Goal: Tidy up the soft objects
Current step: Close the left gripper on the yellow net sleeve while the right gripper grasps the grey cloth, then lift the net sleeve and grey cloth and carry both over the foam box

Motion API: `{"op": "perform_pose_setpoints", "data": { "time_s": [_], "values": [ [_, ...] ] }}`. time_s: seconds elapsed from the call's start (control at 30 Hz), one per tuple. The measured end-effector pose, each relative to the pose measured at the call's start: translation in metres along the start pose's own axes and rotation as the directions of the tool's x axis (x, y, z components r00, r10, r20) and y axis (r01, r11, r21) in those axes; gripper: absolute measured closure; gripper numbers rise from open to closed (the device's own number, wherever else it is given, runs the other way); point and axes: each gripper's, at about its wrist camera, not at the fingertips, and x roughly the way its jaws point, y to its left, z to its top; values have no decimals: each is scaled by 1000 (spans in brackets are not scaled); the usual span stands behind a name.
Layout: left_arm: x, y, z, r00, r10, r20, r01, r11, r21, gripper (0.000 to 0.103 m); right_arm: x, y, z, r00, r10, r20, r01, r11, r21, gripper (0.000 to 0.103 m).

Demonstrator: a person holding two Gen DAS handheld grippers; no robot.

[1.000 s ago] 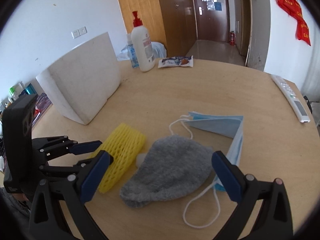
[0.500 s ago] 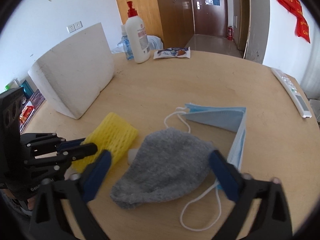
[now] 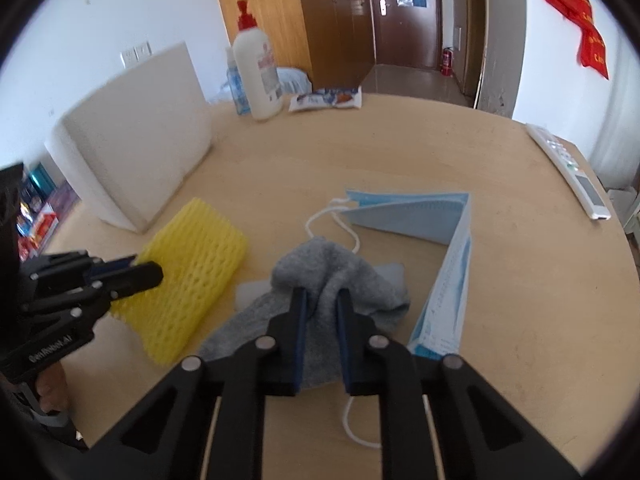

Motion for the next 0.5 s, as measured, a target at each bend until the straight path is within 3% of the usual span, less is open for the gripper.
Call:
{"op": "perform_pose_setpoints", "data": {
  "time_s": [0.27, 0.5],
  "values": [
    [-23, -4, 9, 997, 0, 83, -1, 1000, 11, 94, -29, 4, 3, 995, 26, 94, -28, 999, 22, 85],
    [-32, -1, 6, 995, 5, 102, -5, 1000, -1, 94, -13, 9, -1, 1000, 2, 32, -1, 1000, -5, 84]
  ]
}}
